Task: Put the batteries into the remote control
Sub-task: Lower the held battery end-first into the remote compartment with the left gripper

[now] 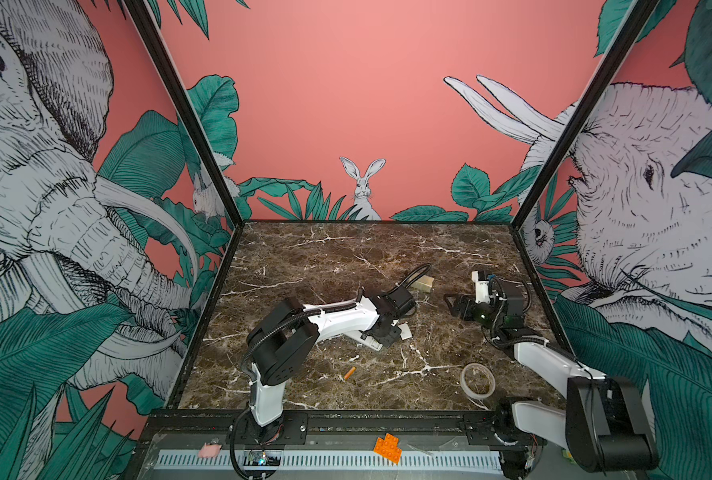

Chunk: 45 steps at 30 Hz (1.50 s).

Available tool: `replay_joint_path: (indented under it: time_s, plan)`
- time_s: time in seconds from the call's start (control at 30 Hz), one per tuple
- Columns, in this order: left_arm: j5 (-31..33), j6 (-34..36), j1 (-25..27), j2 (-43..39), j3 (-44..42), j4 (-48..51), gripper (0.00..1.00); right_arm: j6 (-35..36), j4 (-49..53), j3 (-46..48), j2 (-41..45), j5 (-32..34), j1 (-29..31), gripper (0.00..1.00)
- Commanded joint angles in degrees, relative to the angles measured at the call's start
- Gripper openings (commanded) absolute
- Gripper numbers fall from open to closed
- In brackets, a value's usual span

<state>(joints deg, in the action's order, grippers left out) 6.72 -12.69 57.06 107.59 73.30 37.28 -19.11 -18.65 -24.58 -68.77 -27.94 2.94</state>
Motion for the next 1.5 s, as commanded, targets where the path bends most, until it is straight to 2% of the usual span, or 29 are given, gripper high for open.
replay_joint_path:
  time_s: [0.0, 0.83, 1.47]
  plan:
    - [0.75, -1.71, -0.28, -3.56, -1.01, -0.06, 0.00, -0.41, -2.74, -0.65, -0.55, -0.95, -0.21, 0.80]
    - [0.63, -4.87, -0.27, -5.05, -4.47, -2.74, 0.01, -1.07, -3.67, -0.90, -1.45, -1.59, -0.18, 0.80]
    - [0.76, -5.21, -0.28, -5.46, -5.56, -3.46, 0.09, -1.41, -4.40, -0.85, -1.98, -1.94, -0.13, 0.80]
